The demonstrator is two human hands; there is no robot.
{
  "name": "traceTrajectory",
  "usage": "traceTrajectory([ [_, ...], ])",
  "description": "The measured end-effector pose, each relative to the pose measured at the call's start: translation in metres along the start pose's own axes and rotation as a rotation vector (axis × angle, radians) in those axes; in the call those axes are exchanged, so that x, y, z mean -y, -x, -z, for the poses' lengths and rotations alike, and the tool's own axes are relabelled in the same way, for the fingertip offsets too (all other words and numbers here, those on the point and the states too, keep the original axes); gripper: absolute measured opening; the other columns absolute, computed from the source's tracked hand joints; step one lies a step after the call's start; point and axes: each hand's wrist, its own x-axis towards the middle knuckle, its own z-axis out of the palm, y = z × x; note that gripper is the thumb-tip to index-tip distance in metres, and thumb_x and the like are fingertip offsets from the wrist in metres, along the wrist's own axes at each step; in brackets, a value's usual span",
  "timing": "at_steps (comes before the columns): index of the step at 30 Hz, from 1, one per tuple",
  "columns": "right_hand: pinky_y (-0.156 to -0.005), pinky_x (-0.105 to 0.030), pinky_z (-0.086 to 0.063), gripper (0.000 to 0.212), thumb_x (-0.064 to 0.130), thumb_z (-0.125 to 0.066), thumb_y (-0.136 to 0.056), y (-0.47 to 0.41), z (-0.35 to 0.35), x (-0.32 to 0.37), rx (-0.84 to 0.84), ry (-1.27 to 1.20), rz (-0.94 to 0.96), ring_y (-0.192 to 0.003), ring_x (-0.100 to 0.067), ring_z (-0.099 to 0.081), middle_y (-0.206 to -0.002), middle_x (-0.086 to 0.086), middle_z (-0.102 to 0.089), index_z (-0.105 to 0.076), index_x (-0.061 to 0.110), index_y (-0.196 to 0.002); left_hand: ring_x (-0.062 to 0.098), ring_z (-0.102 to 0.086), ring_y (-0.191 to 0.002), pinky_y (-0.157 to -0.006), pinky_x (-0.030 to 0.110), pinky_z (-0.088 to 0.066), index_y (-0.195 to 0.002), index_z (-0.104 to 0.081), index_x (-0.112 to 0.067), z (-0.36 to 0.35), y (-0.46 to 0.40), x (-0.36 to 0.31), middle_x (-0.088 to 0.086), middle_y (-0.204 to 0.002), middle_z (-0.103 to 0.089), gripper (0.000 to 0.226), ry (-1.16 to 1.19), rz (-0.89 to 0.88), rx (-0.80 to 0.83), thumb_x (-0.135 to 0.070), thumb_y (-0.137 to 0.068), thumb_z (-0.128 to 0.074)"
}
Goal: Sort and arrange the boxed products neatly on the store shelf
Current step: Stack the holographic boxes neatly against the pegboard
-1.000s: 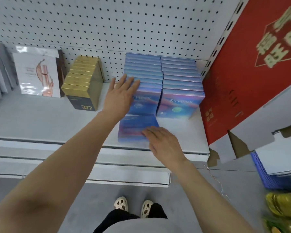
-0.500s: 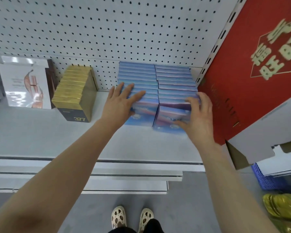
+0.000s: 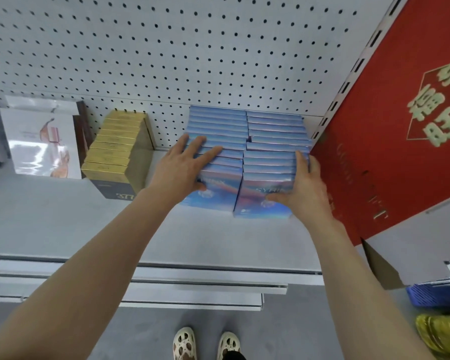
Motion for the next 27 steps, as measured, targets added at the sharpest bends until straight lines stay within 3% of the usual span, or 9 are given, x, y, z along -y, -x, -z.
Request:
traceTrajectory([
  [5, -0.117, -0.045, -0.03, 0.153, 0.048, -0.097, -0.044, -0.017, 0.02, -0.002, 0.108, -0.128, -0.005, -0.148, -0.024, -0.017, -0.161, -0.008, -0.01, 0.002, 0.023, -0.157, 0.037, -0.003, -0.148, -0.118, 0.048, -0.016, -0.154, -0.002, -0.038, -0.004, -0.007, 0.0, 0.001, -0.162, -0.009, 0.115, 0.007, 0.019, -0.005, -0.073, -0.066, -0.068],
  [9, -0.118, -0.041, -0.028, 0.14, 0.039, -0.098, -0.048, -0.019, 0.015, 0.0, 0.116, -0.184, 0.003, -0.147, -0.024, -0.023, -0.158, -0.014, -0.022, -0.013, 0.012, -0.156, 0.037, -0.005, -0.148, -0.118, 0.048, -0.016, -0.154, -0.004, -0.036, -0.008, -0.01, 0.0, 0.001, -0.163, -0.01, 0.113, -0.006, 0.018, -0.011, -0.077, -0.068, -0.063],
  [13, -0.114, -0.04, -0.035, 0.129, 0.035, -0.096, -0.055, -0.013, 0.013, -0.006, 0.062, -0.192, 0.012, -0.139, -0.024, -0.035, -0.153, -0.012, -0.031, -0.019, 0.014, -0.156, 0.036, -0.008, -0.148, -0.118, 0.056, -0.009, -0.155, -0.004, -0.034, -0.006, -0.007, -0.003, 0.002, -0.163, -0.012, 0.112, -0.091, -0.009, -0.034, -0.08, -0.068, -0.059],
  [16, -0.114, -0.038, -0.033, 0.123, 0.035, -0.094, -0.059, -0.008, 0.011, -0.007, 0.04, -0.176, 0.011, -0.141, -0.025, -0.034, -0.154, -0.013, -0.031, -0.02, 0.01, -0.155, 0.037, -0.01, -0.148, -0.118, 0.057, -0.006, -0.155, -0.006, -0.034, -0.005, -0.01, -0.021, 0.004, -0.162, -0.014, 0.113, -0.107, -0.045, -0.044, -0.083, -0.067, -0.057],
  [19, -0.118, -0.036, -0.027, 0.125, 0.046, -0.09, -0.062, -0.003, 0.012, -0.005, 0.04, -0.086, 0.017, -0.144, -0.027, -0.027, -0.157, -0.014, -0.023, -0.016, 0.006, -0.155, 0.04, -0.01, -0.147, -0.118, 0.054, -0.009, -0.155, -0.009, -0.032, -0.006, -0.014, -0.048, 0.01, -0.162, -0.014, 0.115, -0.018, -0.015, -0.044, -0.088, -0.064, -0.05],
  [22, -0.121, -0.042, -0.022, 0.129, 0.072, -0.076, -0.061, -0.006, 0.024, -0.004, 0.148, -0.052, 0.004, -0.149, -0.024, -0.016, -0.161, -0.008, -0.015, -0.013, 0.012, -0.156, 0.04, -0.01, -0.147, -0.118, 0.055, -0.01, -0.155, -0.01, -0.028, -0.007, -0.018, -0.068, 0.011, -0.161, -0.017, 0.114, -0.013, 0.055, -0.065, -0.092, -0.062, -0.029],
  [24, -0.121, -0.041, -0.022, 0.109, 0.076, -0.062, -0.072, -0.018, 0.03, -0.001, 0.06, -0.17, -0.028, -0.148, -0.023, -0.019, -0.158, -0.008, -0.023, -0.023, 0.015, -0.154, 0.04, -0.009, -0.148, -0.119, 0.054, -0.01, -0.155, -0.008, -0.027, -0.01, -0.021, -0.072, 0.011, -0.161, -0.016, 0.111, -0.023, 0.068, -0.08, -0.09, -0.065, -0.026],
  [26, -0.119, -0.04, -0.027, 0.086, 0.065, -0.05, -0.09, -0.04, 0.032, 0.001, -0.031, -0.204, -0.13, -0.144, -0.027, -0.028, -0.155, -0.012, -0.03, -0.028, 0.009, -0.151, 0.04, -0.009, -0.148, -0.119, 0.053, -0.01, -0.155, -0.007, -0.028, -0.01, -0.021, -0.071, 0.012, -0.162, -0.016, 0.109, -0.026, 0.054, -0.085, -0.09, -0.068, -0.029],
  [27, -0.117, -0.041, -0.03, 0.081, 0.061, -0.046, -0.095, -0.053, 0.032, 0.002, 0.0, -0.208, -0.197, -0.142, -0.03, -0.033, -0.155, -0.014, -0.032, -0.027, 0.006, -0.151, 0.04, -0.009, -0.148, -0.119, 0.053, -0.009, -0.156, -0.007, -0.028, -0.01, -0.021, -0.07, 0.012, -0.162, -0.016, 0.109, -0.027, 0.045, -0.084, -0.09, -0.069, -0.031],
])
